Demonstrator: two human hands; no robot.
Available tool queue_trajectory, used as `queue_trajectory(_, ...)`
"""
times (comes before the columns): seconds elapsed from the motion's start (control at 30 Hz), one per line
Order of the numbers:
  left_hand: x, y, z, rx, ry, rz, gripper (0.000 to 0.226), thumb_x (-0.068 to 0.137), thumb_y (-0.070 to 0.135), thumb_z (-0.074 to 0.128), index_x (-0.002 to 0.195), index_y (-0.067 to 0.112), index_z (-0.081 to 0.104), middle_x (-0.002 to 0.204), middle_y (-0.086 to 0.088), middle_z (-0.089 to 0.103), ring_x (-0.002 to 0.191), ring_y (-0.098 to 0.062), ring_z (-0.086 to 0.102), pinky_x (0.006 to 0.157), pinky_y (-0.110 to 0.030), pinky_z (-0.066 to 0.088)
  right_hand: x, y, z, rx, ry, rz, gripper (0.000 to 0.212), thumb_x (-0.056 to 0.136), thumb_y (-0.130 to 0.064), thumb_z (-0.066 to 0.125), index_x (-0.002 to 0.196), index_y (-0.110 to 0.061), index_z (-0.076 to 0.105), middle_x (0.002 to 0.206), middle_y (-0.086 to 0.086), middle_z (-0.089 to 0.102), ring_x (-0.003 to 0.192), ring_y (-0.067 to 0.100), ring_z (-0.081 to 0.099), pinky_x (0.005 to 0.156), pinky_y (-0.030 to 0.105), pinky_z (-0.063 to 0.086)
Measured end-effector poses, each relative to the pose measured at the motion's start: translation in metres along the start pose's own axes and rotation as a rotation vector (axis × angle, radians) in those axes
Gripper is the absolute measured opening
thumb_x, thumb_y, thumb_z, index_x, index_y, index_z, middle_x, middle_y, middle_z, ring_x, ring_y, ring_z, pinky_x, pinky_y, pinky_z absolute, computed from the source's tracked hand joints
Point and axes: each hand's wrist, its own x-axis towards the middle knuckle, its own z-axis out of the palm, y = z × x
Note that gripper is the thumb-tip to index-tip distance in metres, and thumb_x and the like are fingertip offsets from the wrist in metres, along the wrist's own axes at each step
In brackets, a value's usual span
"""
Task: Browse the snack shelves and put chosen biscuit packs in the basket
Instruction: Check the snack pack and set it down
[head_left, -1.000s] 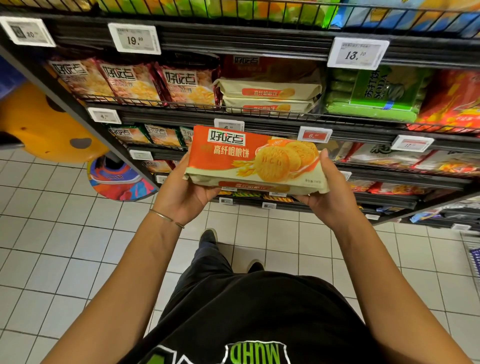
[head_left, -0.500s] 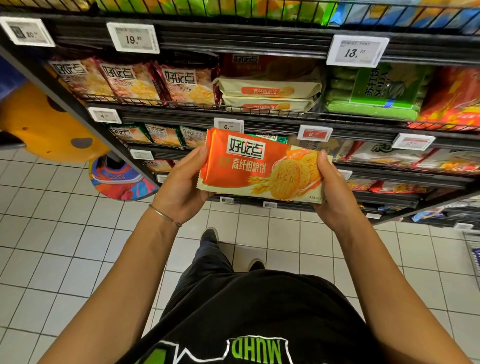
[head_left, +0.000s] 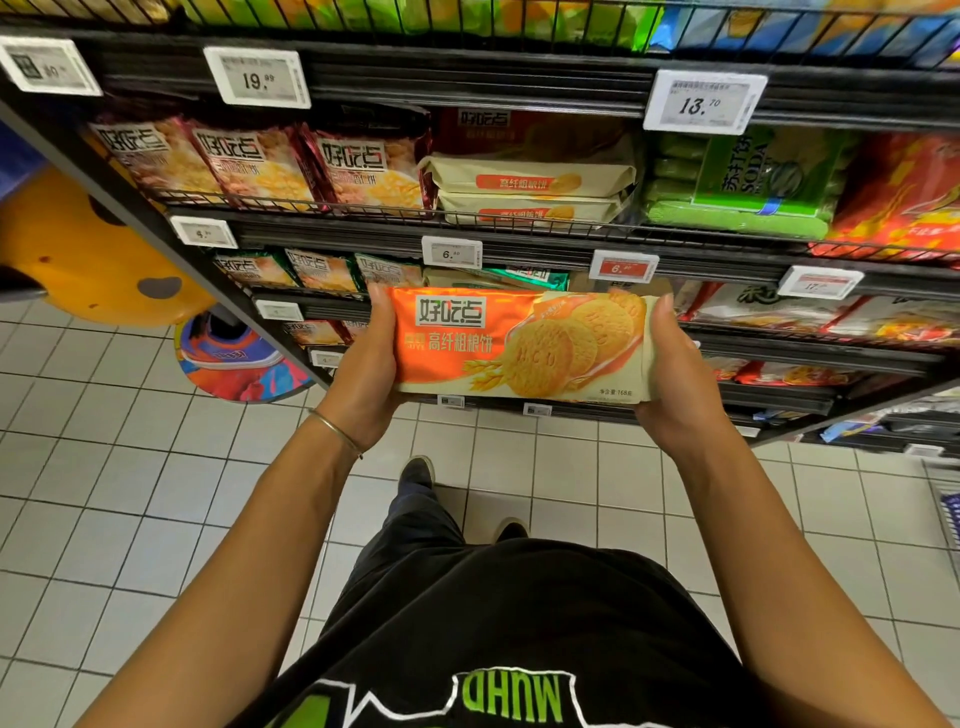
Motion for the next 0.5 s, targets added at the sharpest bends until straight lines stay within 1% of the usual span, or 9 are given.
queue_trajectory(0.07, -0.001, -0.001, 0.001, 0.002, 0.003, -0.009, 0.061, 0.101, 0.07, 0.025, 0.114, 0.033, 0.072, 0.116, -0.003, 0.078, 0.108, -0.024, 0.074, 0.094, -0.051, 0.058, 0.0, -0.001, 0.0, -0.02, -0.007, -0.006, 0.037, 0.105, -0.058, 0.046, 0.102, -0.038, 0.077, 0.107, 0.003, 0.08, 0.098, 0.022, 0.078, 0.069, 0.036, 0.063)
queue_trajectory(0.1, -0.001, -0.002, 0.001, -0.001, 0.0, -0.011, 0.061, 0.101, 0.07, 0.024, 0.112, 0.034, 0.073, 0.116, -0.002, 0.078, 0.108, -0.024, 0.074, 0.093, -0.051, 0.058, 0.0, -0.001, -0.001, -0.026, -0.008, -0.011, 0.037, 0.106, -0.056, 0.046, 0.1, -0.039, 0.077, 0.105, 0.002, 0.08, 0.096, 0.022, 0.078, 0.068, 0.035, 0.063)
queue_trajectory(0.17, -0.001, -0.004, 0.002, -0.015, -0.006, -0.012, 0.062, 0.101, 0.07, 0.024, 0.112, 0.036, 0.073, 0.117, -0.002, 0.077, 0.11, -0.024, 0.073, 0.094, -0.05, 0.059, 0.001, -0.001, -0.001, -0.018, -0.005, -0.023, 0.034, 0.106, -0.054, 0.046, 0.104, -0.035, 0.075, 0.102, 0.001, 0.08, 0.094, 0.02, 0.078, 0.066, 0.033, 0.062)
queue_trajectory(0.2, -0.001, -0.005, 0.001, -0.026, -0.011, -0.012, 0.063, 0.101, 0.071, 0.023, 0.116, 0.035, 0.072, 0.12, -0.002, 0.076, 0.112, -0.023, 0.073, 0.096, -0.051, 0.057, 0.002, -0.001, -0.001, -0.006, -0.006, -0.026, 0.034, 0.107, -0.053, 0.046, 0.106, -0.033, 0.073, 0.102, 0.001, 0.081, 0.093, 0.019, 0.078, 0.065, 0.032, 0.062)
queue_trajectory(0.33, 0.002, -0.008, -0.004, -0.061, -0.062, -0.002, 0.072, 0.099, 0.072, 0.019, 0.142, 0.03, 0.059, 0.134, -0.004, 0.069, 0.125, -0.025, 0.066, 0.108, -0.056, 0.048, 0.005, 0.0, -0.003, 0.045, -0.011, -0.02, 0.033, 0.106, -0.053, 0.047, 0.112, -0.031, 0.071, 0.102, 0.001, 0.08, 0.092, 0.019, 0.078, 0.066, 0.032, 0.062)
queue_trajectory(0.43, 0.003, -0.01, -0.005, -0.055, -0.065, 0.023, 0.075, 0.097, 0.071, 0.023, 0.147, 0.026, 0.054, 0.137, -0.006, 0.067, 0.128, -0.026, 0.064, 0.112, -0.056, 0.045, 0.007, 0.002, -0.004, 0.078, -0.025, -0.016, 0.039, 0.104, -0.056, 0.048, 0.119, -0.027, 0.07, 0.105, 0.002, 0.08, 0.096, 0.02, 0.078, 0.07, 0.032, 0.062)
queue_trajectory(0.5, 0.003, -0.011, -0.005, -0.026, -0.047, 0.049, 0.072, 0.099, 0.067, 0.023, 0.147, 0.023, 0.054, 0.136, -0.006, 0.068, 0.126, -0.024, 0.064, 0.113, -0.054, 0.044, 0.009, 0.003, -0.005, 0.096, -0.021, -0.006, 0.046, 0.103, -0.057, 0.049, 0.128, -0.023, 0.068, 0.111, 0.005, 0.079, 0.1, 0.023, 0.077, 0.073, 0.035, 0.062)
